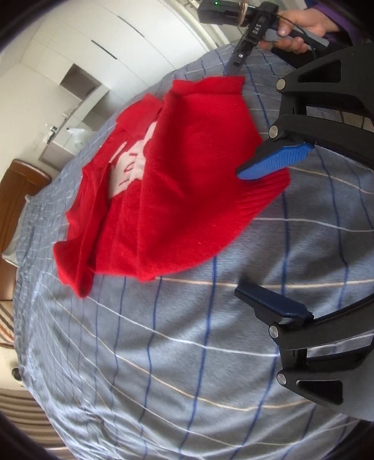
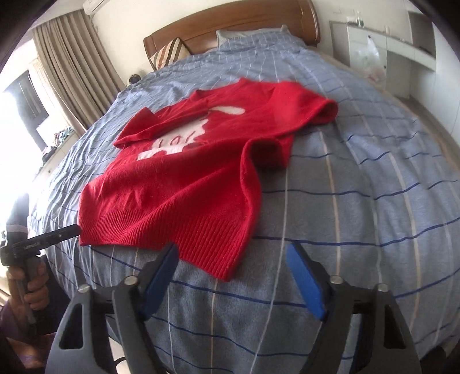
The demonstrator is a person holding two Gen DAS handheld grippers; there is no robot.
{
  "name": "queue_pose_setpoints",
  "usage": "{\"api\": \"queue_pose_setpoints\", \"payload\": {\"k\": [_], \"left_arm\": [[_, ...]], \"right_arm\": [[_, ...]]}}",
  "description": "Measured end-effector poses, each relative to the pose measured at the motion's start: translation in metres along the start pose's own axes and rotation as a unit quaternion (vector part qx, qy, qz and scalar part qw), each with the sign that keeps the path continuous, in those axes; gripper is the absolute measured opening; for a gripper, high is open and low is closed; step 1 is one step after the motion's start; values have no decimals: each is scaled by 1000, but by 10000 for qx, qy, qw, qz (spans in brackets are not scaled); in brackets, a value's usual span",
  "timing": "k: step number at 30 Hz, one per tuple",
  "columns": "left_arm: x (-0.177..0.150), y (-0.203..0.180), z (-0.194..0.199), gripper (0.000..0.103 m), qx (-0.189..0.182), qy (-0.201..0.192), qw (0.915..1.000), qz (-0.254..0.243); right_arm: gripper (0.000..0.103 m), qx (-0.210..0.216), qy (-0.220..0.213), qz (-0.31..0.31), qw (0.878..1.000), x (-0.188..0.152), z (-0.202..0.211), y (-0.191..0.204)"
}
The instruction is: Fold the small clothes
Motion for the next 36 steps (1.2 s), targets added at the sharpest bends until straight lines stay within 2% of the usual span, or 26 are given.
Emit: {"api": "queue_pose_setpoints", "payload": {"k": [1, 3, 4, 5, 7, 11, 13, 15, 17, 18, 20, 22, 24, 26, 27, 28, 32, 36], "left_arm": [[5, 0, -4, 76, -44, -42, 10000, -33], [18, -9, -10, 73, -282, -69, 9995, -87], [26, -16, -8, 67, -509, -89, 9985, -158], [34, -24, -6, 67, -701, -127, 9971, -261], [52, -35, -2, 67, -926, -294, 9947, -336], [71, -32, -7, 67, -1362, -323, 9901, 64], [70, -31, -9, 66, -1676, -303, 9851, 238], [65, -36, -9, 67, -1892, -240, 9814, 204], [56, -42, -11, 66, -1840, -154, 9828, -47], [51, -44, -12, 62, -1793, -96, 9836, -164], [39, -43, -17, 44, -1743, 57, 9843, -267], [32, -39, -23, 16, -1728, 186, 9846, -173], [31, -33, -27, 6, -1814, 222, 9831, 57], [31, -29, -25, 3, -1843, 218, 9823, 234], [30, -28, -21, 2, -1778, 236, 9835, 235], [28, -24, -15, 2, -1695, 266, 9849, 207], [11, -9, 25, 2, -1404, 478, 9887, -221], [-19, 6, 45, 2, -1073, 956, 9880, -568]], "right_arm": [[70, 111, 82, -31, 9999, 0, -8, -1], [61, 257, 148, -41, 9996, 2, -18, -1], [48, 402, 148, -107, 9990, 4, -17, -1], [31, 646, 145, -263, 9975, 7, -15, -2], [16, 912, 105, -634, 9938, 14, -12, -11], [16, 788, 14, -996, 9919, 18, -13, -29], [15, 776, 14, -1127, 9906, 15, -14, -34], [15, 790, -7, -1182, 9898, 13, -16, -36], [16, 780, -42, -1188, 9898, 12, -14, -37], [16, 776, -40, -1199, 9897, 14, -14, -38], [18, 839, 0, -1156, 9898, 13, -11, -37], [18, 891, 96, -1041, 9905, 11, -10, -32], [19, 1024, 260, -1000, 9894, 6, -12, -29], [18, 1136, 408, -889, 9887, 4, -16, -23], [14, 1057, 439, -787, 9903, 3, -16, -21], [4, 977, 483, -712, 9915, 2, -12, -19], [4, 872, 598, -502, 9931, -9, 28, -16], [4, 638, 939, -406, 9927, -38, 55, -14]]}}
Point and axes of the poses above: each gripper's, at about its wrist camera, not at the fingertips, and z roughly against the way its jaws point, y to its left, x to its top, the point moved 6 cm from there along -z, roughly the way its jaws point, and after that the axes turned 6 degrees about -z, right-handed, at the moved point
